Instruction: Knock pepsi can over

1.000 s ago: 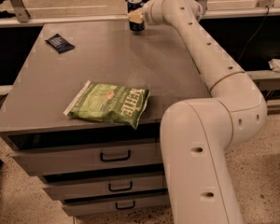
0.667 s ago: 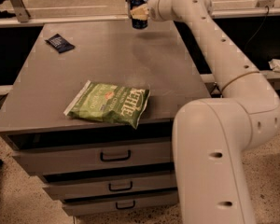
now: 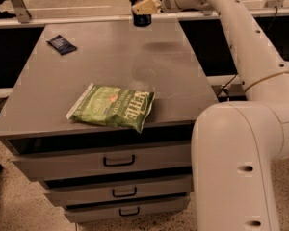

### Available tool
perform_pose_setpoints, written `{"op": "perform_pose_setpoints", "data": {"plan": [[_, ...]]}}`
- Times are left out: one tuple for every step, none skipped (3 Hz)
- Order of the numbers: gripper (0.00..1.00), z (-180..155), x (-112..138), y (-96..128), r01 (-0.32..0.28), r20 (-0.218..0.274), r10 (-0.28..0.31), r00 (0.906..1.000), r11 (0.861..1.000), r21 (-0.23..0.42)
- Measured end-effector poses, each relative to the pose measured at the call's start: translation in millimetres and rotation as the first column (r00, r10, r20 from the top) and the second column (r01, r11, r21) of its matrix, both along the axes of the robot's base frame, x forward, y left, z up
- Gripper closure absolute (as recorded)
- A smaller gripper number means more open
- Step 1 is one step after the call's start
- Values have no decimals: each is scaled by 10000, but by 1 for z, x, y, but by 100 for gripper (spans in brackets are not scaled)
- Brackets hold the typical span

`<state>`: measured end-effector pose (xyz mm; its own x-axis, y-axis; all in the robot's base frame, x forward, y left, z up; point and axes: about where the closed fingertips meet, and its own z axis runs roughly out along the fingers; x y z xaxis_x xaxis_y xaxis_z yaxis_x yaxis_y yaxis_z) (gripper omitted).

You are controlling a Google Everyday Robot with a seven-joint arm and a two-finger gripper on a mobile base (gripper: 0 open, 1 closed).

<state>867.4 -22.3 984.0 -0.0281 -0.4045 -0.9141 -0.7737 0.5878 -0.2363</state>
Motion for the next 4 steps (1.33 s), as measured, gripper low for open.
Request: {"op": "perform_pose_setpoints", "data": {"plan": [[100,-12,-34,-1,-972,-917,902,9917,9924,-755],[100,-38,-69,-7,-1872,-2197,1377,9658,9566,-2232],[100,-59,-97,-17,-2716,-3284,1459,9332,8847,-3788],[100,-79,-116,-15,-3681,-4127,1598,8967,7872,-4948]]}}
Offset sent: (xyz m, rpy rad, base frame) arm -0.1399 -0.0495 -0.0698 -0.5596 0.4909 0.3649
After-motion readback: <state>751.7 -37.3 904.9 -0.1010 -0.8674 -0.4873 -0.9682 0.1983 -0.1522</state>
